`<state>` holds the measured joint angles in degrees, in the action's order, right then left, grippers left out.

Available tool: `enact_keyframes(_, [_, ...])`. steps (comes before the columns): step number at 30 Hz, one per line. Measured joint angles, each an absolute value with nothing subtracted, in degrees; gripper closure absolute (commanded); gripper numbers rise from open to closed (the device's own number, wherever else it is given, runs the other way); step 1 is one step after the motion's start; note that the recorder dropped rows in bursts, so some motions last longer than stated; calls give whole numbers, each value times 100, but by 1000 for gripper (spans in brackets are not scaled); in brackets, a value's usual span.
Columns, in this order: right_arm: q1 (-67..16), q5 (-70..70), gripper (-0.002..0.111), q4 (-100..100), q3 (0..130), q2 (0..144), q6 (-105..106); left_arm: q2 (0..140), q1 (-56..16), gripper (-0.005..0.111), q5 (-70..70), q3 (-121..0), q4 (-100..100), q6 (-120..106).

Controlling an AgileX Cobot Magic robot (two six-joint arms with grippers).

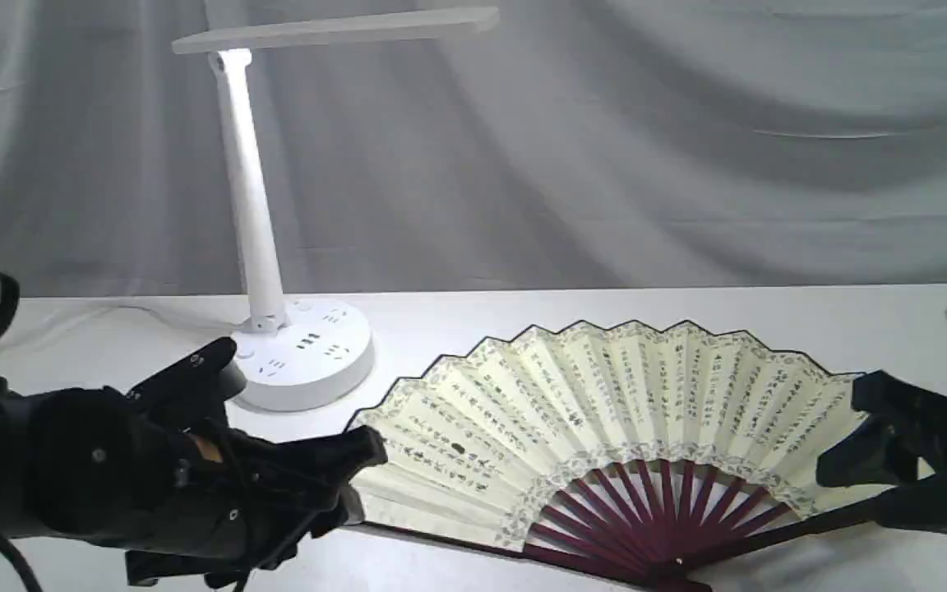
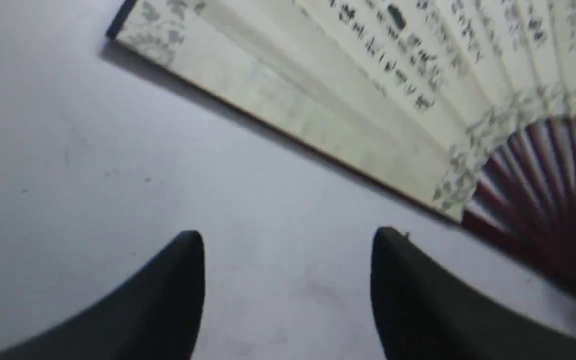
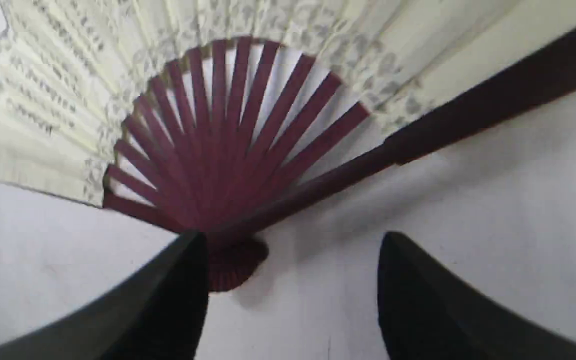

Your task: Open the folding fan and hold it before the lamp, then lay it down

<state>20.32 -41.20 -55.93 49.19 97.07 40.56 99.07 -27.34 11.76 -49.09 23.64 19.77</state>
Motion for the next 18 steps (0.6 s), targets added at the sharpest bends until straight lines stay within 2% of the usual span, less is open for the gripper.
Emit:
enact_keyframes(5, [1535, -3967, 57, -5033, 4919, 9553, 3857, 9467, -2440, 73, 2111, -4909, 1304, 1945])
enact_keyframes(12, [1031, -3815, 65, -3791, 4919, 9281, 2940, 8868, -2117, 107, 3333, -4909, 101, 1945])
enact_keyframes(18, [928, -4072, 65, -1853, 5294, 9003, 1316, 8629, -1448, 107, 3984, -4909, -43, 1370])
